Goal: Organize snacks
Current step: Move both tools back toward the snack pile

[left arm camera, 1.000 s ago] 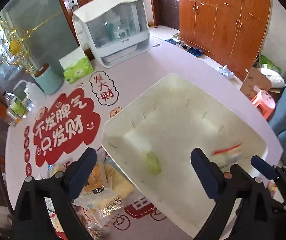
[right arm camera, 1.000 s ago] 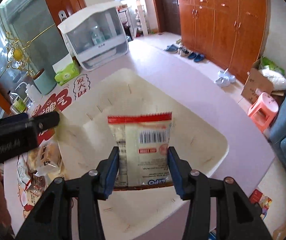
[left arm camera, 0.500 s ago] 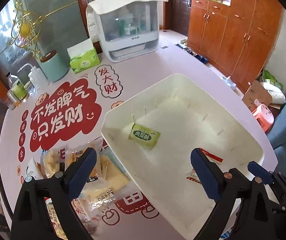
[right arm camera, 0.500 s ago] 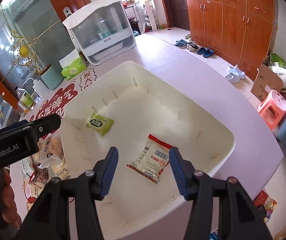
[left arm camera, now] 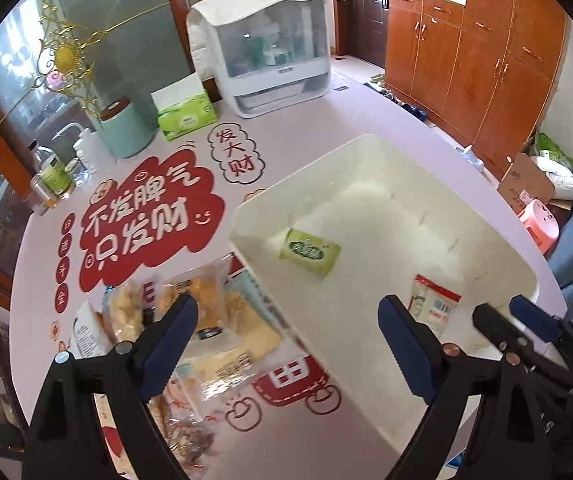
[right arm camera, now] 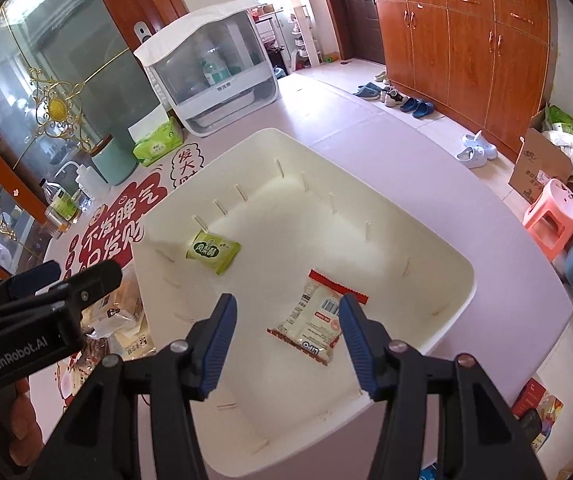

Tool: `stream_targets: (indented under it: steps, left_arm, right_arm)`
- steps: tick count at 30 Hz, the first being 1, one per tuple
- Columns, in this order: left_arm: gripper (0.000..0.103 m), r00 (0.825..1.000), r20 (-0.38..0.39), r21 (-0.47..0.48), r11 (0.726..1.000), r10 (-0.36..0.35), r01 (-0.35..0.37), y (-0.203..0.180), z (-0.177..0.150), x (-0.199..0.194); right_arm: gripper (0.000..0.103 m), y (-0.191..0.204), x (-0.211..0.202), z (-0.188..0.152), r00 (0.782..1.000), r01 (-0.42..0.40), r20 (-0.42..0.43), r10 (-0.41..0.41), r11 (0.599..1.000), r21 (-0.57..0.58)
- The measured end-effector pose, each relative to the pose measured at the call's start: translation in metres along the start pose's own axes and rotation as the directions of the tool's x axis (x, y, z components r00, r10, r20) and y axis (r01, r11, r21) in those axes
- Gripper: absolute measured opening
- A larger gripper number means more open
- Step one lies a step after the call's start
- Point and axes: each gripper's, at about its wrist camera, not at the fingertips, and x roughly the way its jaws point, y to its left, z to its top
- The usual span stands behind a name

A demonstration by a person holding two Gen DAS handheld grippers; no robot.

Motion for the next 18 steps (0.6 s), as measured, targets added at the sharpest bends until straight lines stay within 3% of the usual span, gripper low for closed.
stream_targets:
  steps: [8, 18]
  left_arm:
    - [0.091, 0.997, 0.067, 0.019, 0.999, 0.036, -0.037, 0.028, -0.013, -0.029]
    - [0.091, 0.989, 0.139, -0.057, 0.997, 0.052, -0.044, 0.11, -0.031, -0.074]
  right_arm:
    - [0.054, 0.024, -0.019, -0.005, 0.996, 0.051, 0.071, -0.049, 0.998, -0.023]
    - [0.054, 0.079, -0.053, -0.018, 0.987, 0.05, 0.157, -0.044, 0.998, -0.04]
